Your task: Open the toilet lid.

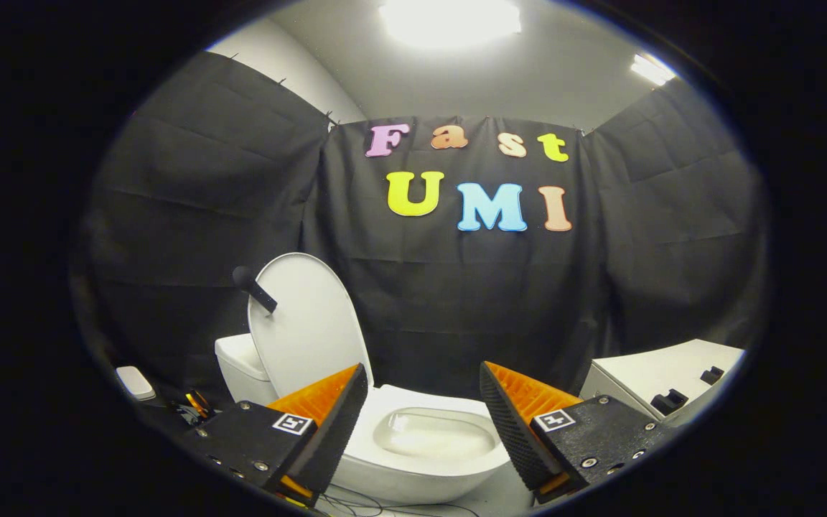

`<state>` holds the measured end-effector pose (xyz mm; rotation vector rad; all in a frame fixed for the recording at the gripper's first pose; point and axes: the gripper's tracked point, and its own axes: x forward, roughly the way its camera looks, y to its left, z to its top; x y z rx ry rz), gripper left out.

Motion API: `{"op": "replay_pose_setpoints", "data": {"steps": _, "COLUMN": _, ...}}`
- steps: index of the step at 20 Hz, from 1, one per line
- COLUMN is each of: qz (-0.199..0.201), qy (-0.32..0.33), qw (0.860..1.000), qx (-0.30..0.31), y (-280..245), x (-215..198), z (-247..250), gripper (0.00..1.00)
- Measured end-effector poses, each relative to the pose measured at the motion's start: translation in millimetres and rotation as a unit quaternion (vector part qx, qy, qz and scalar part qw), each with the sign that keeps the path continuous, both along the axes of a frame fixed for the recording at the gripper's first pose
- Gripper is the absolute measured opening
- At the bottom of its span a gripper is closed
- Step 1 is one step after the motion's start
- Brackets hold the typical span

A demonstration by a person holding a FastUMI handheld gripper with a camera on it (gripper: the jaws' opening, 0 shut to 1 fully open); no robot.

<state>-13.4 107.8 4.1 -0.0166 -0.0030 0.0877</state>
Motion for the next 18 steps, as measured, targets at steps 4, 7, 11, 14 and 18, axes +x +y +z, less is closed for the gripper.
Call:
{"op": "replay_pose_setpoints", "data": {"steps": 4, "qz": 0.003, "qy": 0.011, "qw": 1.0, "qx": 0.02, "y": 4, "x": -1, "z": -5, "gripper": 0.96}}
{"op": "replay_pose_setpoints", "data": {"steps": 7, "qz": -0.001, "qy": 0.009, "qw": 1.0, "qx": 0.019, "y": -1, "x": -2, "z": -2, "gripper": 0.96}}
{"op": "replay_pose_setpoints", "data": {"steps": 11, "qz": -0.012, "qy": 0.014, "qw": 1.0, "qx": 0.02, "y": -6, "x": 0, "z": -6, "gripper": 0.96}}
{"op": "replay_pose_setpoints", "data": {"steps": 14, "qz": -0.016, "qy": 0.014, "qw": 1.0, "qx": 0.019, "y": -8, "x": 0, "z": -7, "gripper": 0.96}}
{"op": "replay_pose_setpoints", "data": {"steps": 18, "qz": -0.015, "qy": 0.015, "qw": 1.0, "qx": 0.017, "y": -7, "x": 0, "z": -7, "gripper": 0.96}}
